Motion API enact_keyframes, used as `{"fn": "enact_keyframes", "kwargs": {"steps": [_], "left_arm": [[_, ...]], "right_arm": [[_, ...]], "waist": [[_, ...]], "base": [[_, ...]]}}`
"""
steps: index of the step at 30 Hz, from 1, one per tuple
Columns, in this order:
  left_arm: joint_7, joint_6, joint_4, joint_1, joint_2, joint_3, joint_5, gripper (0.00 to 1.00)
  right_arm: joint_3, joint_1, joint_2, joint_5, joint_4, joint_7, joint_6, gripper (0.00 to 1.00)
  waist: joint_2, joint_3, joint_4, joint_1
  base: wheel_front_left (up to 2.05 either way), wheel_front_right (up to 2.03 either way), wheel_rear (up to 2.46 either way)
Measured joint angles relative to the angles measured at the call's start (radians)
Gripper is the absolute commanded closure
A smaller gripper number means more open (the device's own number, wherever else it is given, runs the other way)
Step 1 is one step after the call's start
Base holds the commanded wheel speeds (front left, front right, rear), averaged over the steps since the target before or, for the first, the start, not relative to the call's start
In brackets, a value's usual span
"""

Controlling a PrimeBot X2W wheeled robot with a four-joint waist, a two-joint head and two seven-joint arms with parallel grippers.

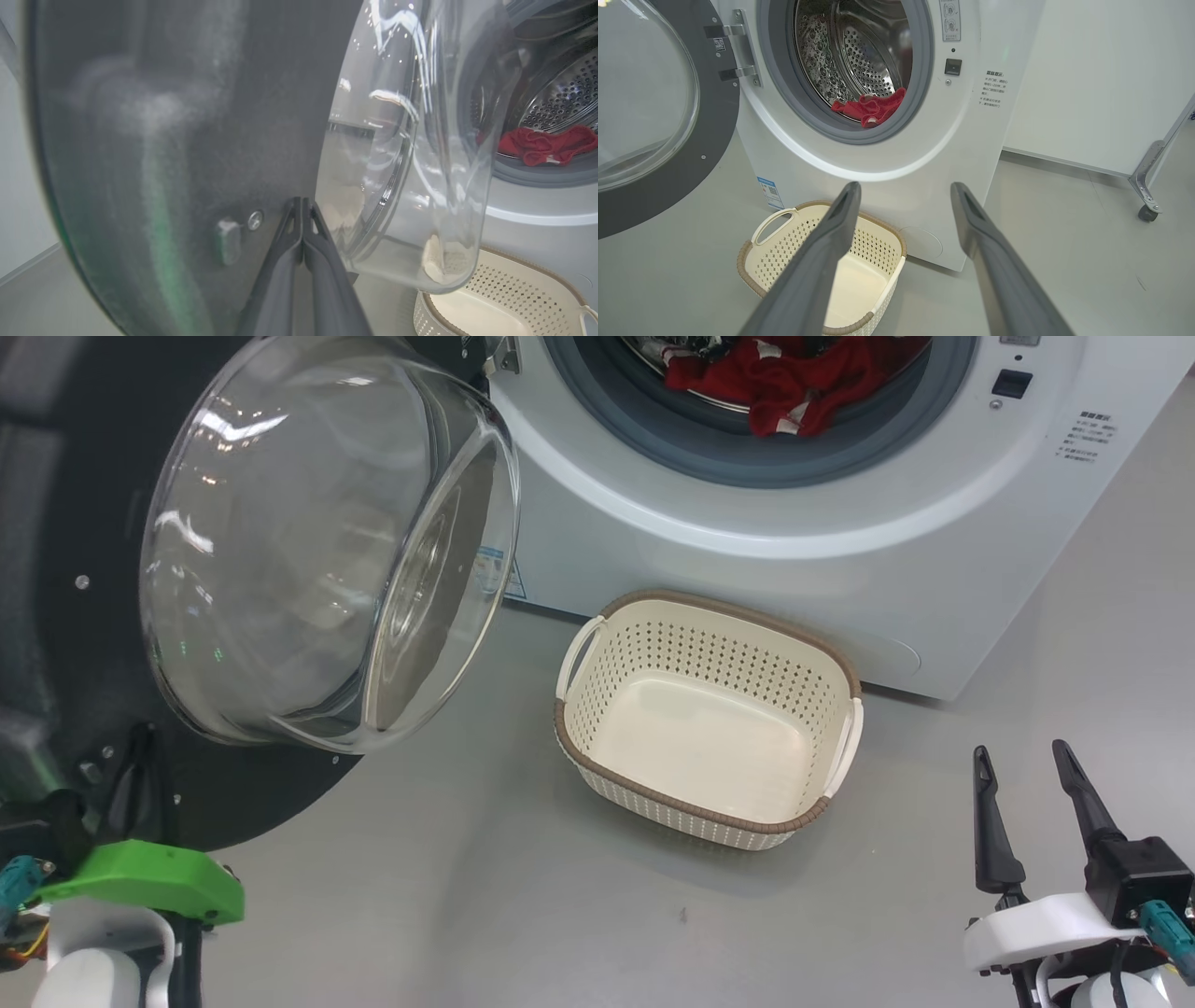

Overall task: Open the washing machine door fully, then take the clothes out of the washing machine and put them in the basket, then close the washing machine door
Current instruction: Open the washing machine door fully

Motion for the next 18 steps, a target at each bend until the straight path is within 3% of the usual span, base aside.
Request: {"fn": "enact_keyframes", "kwargs": {"steps": [18], "left_arm": [[-0.07, 0.0, 0.15, -0.077, 0.039, 0.114, -0.01, 1.0]], "right_arm": [[0.008, -0.016, 0.003, 0.0, 0.006, 0.0, 0.003, 0.0]], "waist": [[0.0, -0.007, -0.016, 0.0]], "base": [[0.0, 0.0, 0.0]]}}
